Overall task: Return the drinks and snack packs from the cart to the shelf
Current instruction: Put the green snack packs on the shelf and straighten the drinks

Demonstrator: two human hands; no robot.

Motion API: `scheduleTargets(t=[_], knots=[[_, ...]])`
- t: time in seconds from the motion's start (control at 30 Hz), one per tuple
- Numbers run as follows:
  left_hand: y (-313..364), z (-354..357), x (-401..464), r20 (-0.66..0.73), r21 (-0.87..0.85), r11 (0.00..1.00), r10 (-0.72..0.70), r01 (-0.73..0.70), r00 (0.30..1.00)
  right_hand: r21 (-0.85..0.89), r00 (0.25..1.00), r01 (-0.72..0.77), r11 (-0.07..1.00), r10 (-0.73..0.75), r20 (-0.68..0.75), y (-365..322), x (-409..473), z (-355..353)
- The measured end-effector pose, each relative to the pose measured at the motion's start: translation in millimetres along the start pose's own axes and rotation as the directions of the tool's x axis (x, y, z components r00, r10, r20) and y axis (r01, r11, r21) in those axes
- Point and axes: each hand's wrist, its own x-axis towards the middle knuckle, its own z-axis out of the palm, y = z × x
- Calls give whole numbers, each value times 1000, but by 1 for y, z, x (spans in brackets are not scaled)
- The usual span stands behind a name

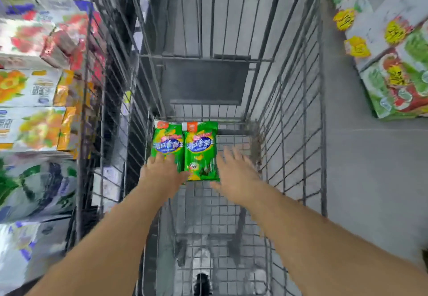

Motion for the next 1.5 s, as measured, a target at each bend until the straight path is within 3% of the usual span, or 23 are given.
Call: scheduleTargets(t=[0.13, 0.23, 0.37, 0.43, 0.53, 0.6, 0.67, 0.77, 0.93, 1.07, 1.17, 1.27, 1.33, 1.5], knots=[[3, 25, 39, -4, -44, 992, -122, 122, 992, 17, 999, -38, 999, 38, 36, 2, 47, 26], [0, 42, 58, -41, -64, 987, -147, 144, 988, 172, 995, -96, 980, 93, 26, 6, 76, 41], [10, 49, 66, -73, -223, 946, -258, 236, 963, 566, 963, -240, 788, 266, 38, 3, 111, 62], [17, 55, 70, -100, -311, 913, -307, 263, 947, 660, 941, -285, 695, 334, 54, -1, 122, 69], [19, 65, 81, -77, -459, 824, -410, 333, 909, 666, 913, -331, 669, 404, 47, 1, 130, 72], [13, 66, 86, -83, -518, 782, -449, 347, 889, 616, 917, -340, 711, 397, 49, 7, 130, 70], [8, 66, 89, -95, -544, 765, -464, 344, 881, 581, 927, -346, 736, 364, 91, 14, 131, 69], [6, 65, 91, -43, -655, 688, -447, 313, 893, 621, 917, -386, 682, 358, 176, 18, 130, 64], [8, 63, 90, 63, -798, 529, -402, 288, 913, 834, 875, -430, 347, 389, 289, 18, 129, 53], [-2, 62, 99, 145, -899, 313, -447, 306, 883, 919, 896, -348, 185, 356, 267, 19, 138, 63], [-6, 65, 88, 250, -927, 171, -385, 335, 889, 902, 873, -429, 47, 278, 401, 17, 129, 64], [-2, 74, 78, 318, -915, 143, -324, 378, 891, 897, 850, -441, -7, 316, 420, 19, 115, 68], [2, 74, 76, 290, -923, 147, -346, 357, 893, 930, 870, -366, -33, 344, 354, 19, 107, 70], [5, 50, 57, 302, -916, 153, -344, 370, 889, 935, 851, -348, -64, 398, 344, 13, 89, 61]])
